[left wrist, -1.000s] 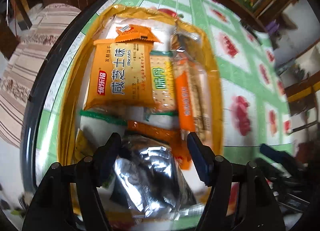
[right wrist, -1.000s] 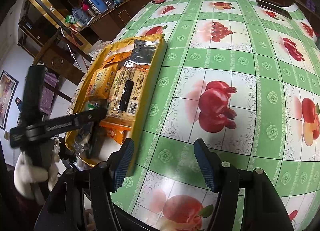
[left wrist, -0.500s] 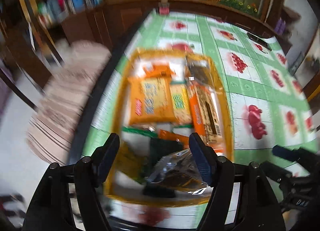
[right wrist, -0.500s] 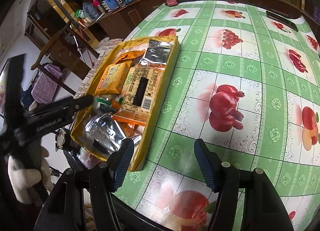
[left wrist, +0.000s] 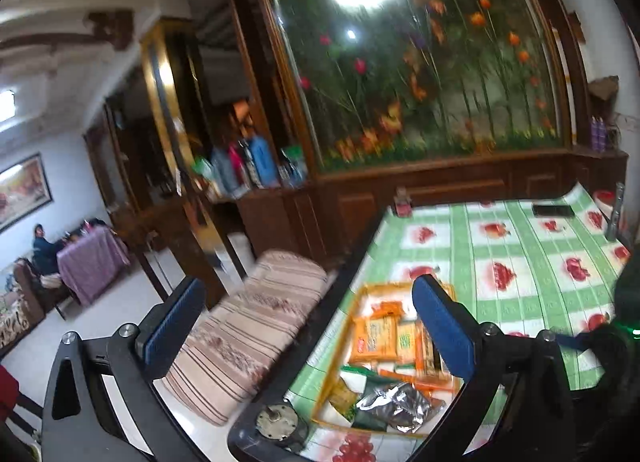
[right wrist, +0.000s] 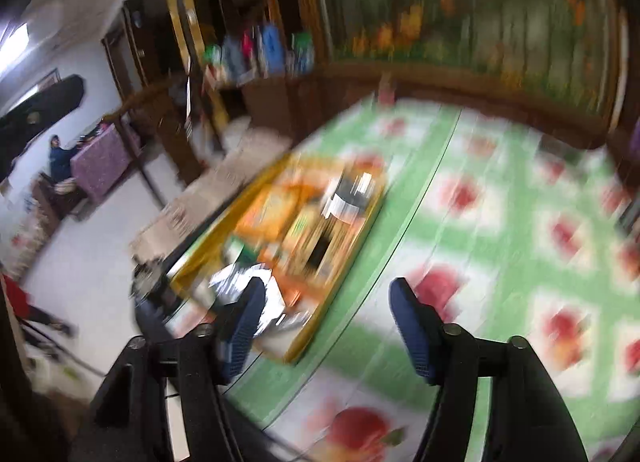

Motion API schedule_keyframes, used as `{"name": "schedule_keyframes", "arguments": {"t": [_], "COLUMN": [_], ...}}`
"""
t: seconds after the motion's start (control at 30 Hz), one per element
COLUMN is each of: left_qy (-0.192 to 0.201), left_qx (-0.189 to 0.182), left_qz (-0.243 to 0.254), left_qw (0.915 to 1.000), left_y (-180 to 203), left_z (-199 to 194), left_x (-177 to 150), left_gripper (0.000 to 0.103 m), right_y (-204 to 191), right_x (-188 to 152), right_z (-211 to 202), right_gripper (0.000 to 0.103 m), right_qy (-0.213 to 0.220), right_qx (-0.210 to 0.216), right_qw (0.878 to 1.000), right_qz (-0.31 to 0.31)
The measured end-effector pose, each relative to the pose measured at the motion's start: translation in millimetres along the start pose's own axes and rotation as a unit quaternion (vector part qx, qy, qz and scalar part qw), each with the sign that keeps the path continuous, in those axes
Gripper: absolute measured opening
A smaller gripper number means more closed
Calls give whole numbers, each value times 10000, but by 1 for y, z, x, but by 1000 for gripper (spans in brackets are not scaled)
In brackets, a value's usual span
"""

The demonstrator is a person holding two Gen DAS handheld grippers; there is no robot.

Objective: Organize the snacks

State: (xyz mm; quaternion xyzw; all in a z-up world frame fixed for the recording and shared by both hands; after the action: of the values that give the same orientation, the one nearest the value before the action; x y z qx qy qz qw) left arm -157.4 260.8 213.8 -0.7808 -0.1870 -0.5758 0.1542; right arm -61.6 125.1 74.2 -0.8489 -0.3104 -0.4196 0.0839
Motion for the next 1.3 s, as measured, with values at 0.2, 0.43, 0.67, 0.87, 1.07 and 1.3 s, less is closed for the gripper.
{"name": "schedule_keyframes", "arguments": {"t": [0.2,0.43,0.67,0.87,1.07,1.3], "left_qy": [-1047,-1874,-2209,-2439,-2647,-2857], "left_qx": [-5,58,342,375,307,203], "left_qz": [-269,-566,-556,-569,-591,-691], "left_qw": [9941,9806,9731,9674,9620,9556], "left_y": [5,7,3,-3,-6,-14], "left_z": [18,24,19,23,24,29], "left_x": [-38,-76,-104,-120,-131,-137], "left_gripper": [103,103,103,103,103,103], "right_y": [-7,-27,-33,-39,-50,-61], "right_x": [-2,-26,-39,-50,-54,-55], "right_z": [-25,-22,-17,-11,-4,3], "right_gripper": [100,100,99,99,99,99], "right_qy": [356,47,-213,-430,-568,-692], "right_qx": [-493,-186,36,162,239,284], "right_qw": [9971,9974,9978,9974,9961,9948], "right_qz": [-462,-699,-620,-554,-631,-698]}}
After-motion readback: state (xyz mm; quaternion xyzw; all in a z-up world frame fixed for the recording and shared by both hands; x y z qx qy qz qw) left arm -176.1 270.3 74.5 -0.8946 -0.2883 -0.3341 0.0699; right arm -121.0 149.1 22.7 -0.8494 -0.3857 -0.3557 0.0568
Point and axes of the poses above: each gripper's, at about its wrist camera, not at the fingertips, and z roughly the way its jaws point, y to its right, x to its top, the point moved 9 cm from there along z, roughly the way its jaws point, and after that the axes turned 13 degrees about -z, right-handed, at the moved point
